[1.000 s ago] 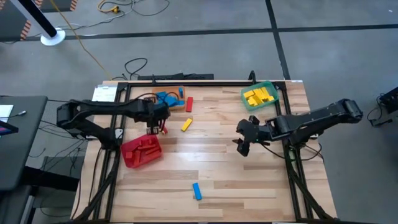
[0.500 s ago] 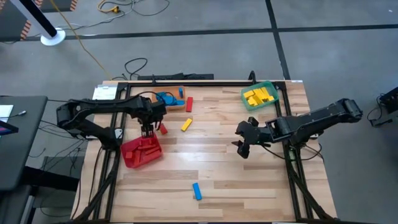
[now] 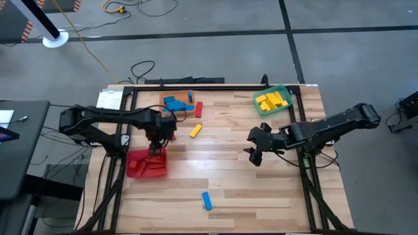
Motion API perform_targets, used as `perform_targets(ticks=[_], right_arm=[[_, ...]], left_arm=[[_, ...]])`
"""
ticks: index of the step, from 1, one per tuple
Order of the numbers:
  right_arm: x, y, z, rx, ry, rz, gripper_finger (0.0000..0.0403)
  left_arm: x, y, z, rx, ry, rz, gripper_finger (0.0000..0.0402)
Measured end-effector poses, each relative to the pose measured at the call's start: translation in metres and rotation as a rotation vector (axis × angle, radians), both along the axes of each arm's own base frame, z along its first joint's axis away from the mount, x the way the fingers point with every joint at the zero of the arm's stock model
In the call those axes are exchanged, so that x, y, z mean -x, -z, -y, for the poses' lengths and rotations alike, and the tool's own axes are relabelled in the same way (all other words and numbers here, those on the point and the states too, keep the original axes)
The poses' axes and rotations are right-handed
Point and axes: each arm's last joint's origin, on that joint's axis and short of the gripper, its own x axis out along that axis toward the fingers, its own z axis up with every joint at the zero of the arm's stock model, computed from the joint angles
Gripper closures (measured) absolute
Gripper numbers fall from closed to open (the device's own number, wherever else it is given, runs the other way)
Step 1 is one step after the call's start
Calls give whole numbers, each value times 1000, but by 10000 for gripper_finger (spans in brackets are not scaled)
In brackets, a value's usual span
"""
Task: Sort blocks
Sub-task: Adjust the red bin, then put the red block into the orange bin
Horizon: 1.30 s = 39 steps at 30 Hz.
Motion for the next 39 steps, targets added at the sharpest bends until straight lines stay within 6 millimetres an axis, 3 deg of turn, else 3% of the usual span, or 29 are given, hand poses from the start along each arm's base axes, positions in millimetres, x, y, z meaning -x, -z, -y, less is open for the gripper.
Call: perform_targets(ticks=[9, 15, 18, 21, 27, 34, 39], right_arm=[[0, 0, 2, 3, 5, -1, 143], [-1, 0, 6, 5, 21, -1, 143], [-1, 0, 7, 6, 24, -2, 143], [-1, 0, 7, 7, 22, -2, 143], [-1, 0, 6, 7, 18, -1, 143], [-1, 0, 4, 4, 14, 0, 143], [-2, -1, 4, 2, 14, 12, 143]], left_arm=[[-4, -3, 20, 107, 72, 16, 211], [-14, -35, 24, 100, 126, 61, 211], [-19, -52, 23, 2, 212, 99, 211], [-24, -56, 19, -182, 365, 105, 211], [-31, -39, 7, -345, 565, 132, 211], [-31, -8, -12, -310, 627, 19, 211], [-42, 15, -16, -279, 680, -30, 196]])
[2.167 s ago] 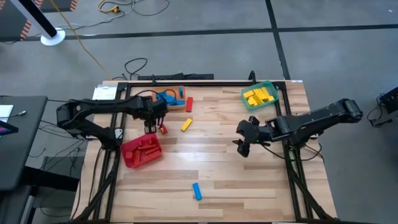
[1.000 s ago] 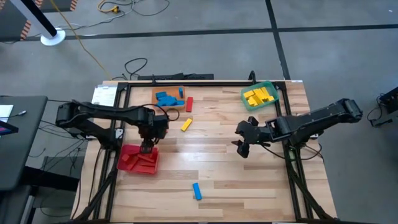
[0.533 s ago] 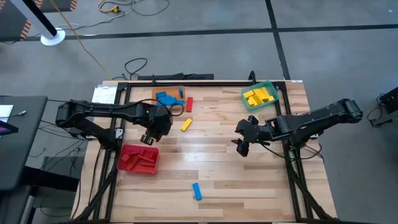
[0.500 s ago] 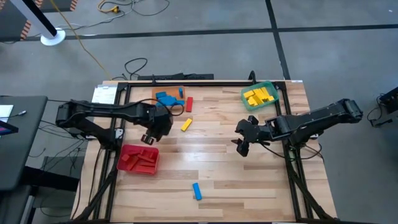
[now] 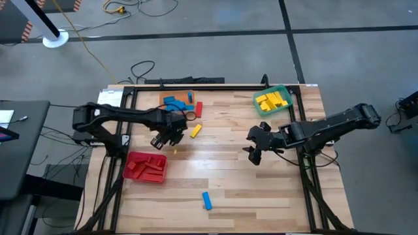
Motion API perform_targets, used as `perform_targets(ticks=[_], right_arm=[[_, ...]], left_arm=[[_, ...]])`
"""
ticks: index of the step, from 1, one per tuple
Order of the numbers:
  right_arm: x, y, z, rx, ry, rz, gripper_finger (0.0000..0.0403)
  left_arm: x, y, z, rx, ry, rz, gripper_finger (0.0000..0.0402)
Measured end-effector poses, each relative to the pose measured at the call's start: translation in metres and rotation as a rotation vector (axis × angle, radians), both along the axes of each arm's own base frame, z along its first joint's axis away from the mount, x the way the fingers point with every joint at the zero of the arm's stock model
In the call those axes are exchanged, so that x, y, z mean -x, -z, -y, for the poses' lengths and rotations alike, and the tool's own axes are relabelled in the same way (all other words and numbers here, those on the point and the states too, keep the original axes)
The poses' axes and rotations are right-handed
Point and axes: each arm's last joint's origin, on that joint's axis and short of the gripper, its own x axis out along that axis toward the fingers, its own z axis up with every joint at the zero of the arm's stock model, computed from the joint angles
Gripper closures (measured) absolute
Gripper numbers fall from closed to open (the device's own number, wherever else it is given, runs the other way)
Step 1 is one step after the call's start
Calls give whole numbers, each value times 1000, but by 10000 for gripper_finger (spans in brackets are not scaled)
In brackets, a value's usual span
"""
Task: Sort blocks
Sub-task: Put the red block into the orange bin
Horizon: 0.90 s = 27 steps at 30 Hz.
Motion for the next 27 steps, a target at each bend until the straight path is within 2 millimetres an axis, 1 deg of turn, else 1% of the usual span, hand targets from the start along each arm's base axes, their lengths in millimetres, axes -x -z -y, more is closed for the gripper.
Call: perform_targets(ticks=[4, 7, 12, 14, 16, 23, 27], right_arm=[[0, 0, 0, 0, 0, 2, 143], [0, 0, 0, 0, 0, 1, 143], [0, 0, 0, 2, -2, 0, 143], [0, 0, 0, 6, -7, 0, 143], [0, 0, 0, 10, -11, -1, 143], [-9, 10, -2, 28, -23, -41, 143], [-18, 21, -4, 46, -39, -76, 143]], left_arm=[[-9, 15, -2, -3, 34, -26, 170], [-13, 26, -5, -12, 35, -69, 155], [-16, 43, -11, -9, 8, -133, 155], [-16, 46, -11, -27, 3, -151, 165], [-17, 47, -11, -40, 4, -160, 183], [-16, 48, -10, -43, 8, -166, 275], [-16, 47, -10, -55, -4, -168, 278]])
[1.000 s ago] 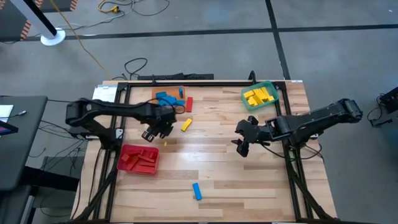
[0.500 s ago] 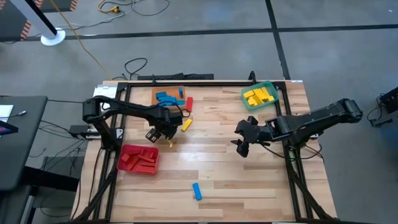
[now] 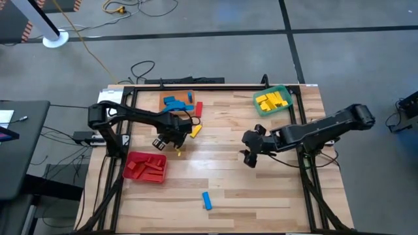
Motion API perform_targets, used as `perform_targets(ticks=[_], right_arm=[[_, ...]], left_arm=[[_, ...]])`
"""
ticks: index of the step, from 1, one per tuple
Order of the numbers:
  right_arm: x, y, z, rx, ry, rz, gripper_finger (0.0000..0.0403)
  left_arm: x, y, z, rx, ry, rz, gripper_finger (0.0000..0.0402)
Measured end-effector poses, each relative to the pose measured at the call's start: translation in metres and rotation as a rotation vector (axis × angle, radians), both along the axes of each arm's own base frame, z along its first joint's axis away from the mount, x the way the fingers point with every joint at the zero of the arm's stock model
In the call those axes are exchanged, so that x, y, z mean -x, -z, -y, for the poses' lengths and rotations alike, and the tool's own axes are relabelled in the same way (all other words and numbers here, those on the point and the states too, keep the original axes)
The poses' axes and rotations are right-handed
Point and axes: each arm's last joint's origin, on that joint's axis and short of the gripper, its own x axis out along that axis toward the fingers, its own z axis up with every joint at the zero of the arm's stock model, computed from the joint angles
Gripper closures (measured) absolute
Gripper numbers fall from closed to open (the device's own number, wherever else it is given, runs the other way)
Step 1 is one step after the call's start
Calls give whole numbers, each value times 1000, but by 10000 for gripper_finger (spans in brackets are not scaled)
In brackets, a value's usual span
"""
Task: Sort blocks
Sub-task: Put the red block into the orange bin
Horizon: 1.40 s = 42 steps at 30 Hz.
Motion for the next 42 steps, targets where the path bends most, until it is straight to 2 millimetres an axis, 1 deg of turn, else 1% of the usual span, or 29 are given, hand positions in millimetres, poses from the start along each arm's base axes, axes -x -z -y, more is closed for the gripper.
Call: perform_targets(ticks=[3, 7, 11, 14, 19, 24, 28, 31, 36, 39, 42], right_arm=[[-3, 5, -1, 3, 2, -26, 143], [-1, 4, 0, 0, 4, -20, 143], [1, -1, -3, -7, -7, 6, 143], [1, -2, -8, -10, -27, 17, 143], [2, -1, -17, -13, -63, 23, 143], [1, -4, -26, -25, -97, 63, 143], [0, -6, -34, -31, -133, 100, 143], [-1, -8, -40, -44, -155, 138, 143], [-4, -18, -55, -88, -203, 262, 143], [-9, -18, -66, -116, -228, 318, 143], [-18, -7, -79, -138, -243, 326, 143]], left_arm=[[-2, -5, -1, -30, -27, -14, 278], [-9, -23, -3, -82, -57, -14, 278], [-16, -42, 4, -75, -78, -24, 277], [-18, -62, 15, -77, -84, -3, 277], [-13, -101, 44, -44, -99, 60, 275], [5, -137, 85, 60, -122, 156, 275], [23, -154, 120, 189, -136, 229, 275], [34, -160, 146, 236, -151, 258, 274], [49, -159, 182, 261, -176, 270, 274], [54, -155, 198, 251, -183, 267, 274], [59, -156, 206, 223, -198, 313, 274]])
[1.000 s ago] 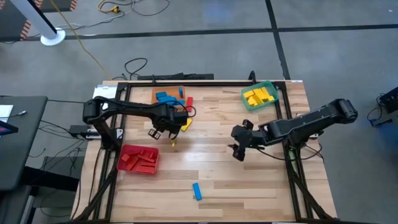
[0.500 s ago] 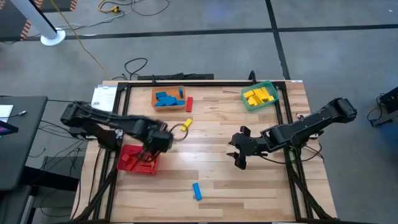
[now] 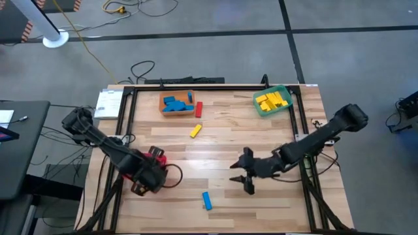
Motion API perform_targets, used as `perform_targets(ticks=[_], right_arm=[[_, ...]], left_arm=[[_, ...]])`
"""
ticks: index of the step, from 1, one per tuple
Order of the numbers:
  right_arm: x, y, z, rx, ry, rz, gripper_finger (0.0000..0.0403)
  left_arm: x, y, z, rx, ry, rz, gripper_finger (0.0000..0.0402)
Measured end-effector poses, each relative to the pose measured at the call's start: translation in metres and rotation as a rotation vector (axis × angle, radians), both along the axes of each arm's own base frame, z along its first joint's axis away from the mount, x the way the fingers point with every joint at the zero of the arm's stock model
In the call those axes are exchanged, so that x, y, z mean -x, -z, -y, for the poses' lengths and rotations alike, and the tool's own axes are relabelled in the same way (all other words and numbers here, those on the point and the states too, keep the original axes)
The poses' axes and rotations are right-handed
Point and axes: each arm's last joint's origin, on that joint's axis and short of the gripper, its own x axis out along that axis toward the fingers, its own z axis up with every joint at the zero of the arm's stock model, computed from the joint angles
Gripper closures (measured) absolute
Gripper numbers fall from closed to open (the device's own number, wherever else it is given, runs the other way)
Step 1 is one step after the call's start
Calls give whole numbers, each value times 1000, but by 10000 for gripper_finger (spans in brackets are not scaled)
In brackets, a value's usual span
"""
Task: Sort blocks
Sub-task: Put the red block into the orange bin
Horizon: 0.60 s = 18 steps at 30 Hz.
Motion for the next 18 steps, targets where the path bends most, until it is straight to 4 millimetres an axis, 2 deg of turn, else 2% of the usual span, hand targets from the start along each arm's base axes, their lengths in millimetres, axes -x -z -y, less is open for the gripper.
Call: perform_targets(ticks=[4, 7, 11, 18], right_arm=[[-16, 24, -18, -18, -8, -33, 143], [-31, 39, -34, -10, -23, -66, 143], [-52, 47, -56, -4, -45, -85, 143], [-86, 53, -80, 14, -45, -129, 143]], left_arm=[[5, 7, 6, -35, -43, 4, 274], [10, 25, 6, -38, -72, -50, 273], [18, 48, 3, -43, -120, -129, 268], [24, 67, 5, -48, -156, -133, 245]])
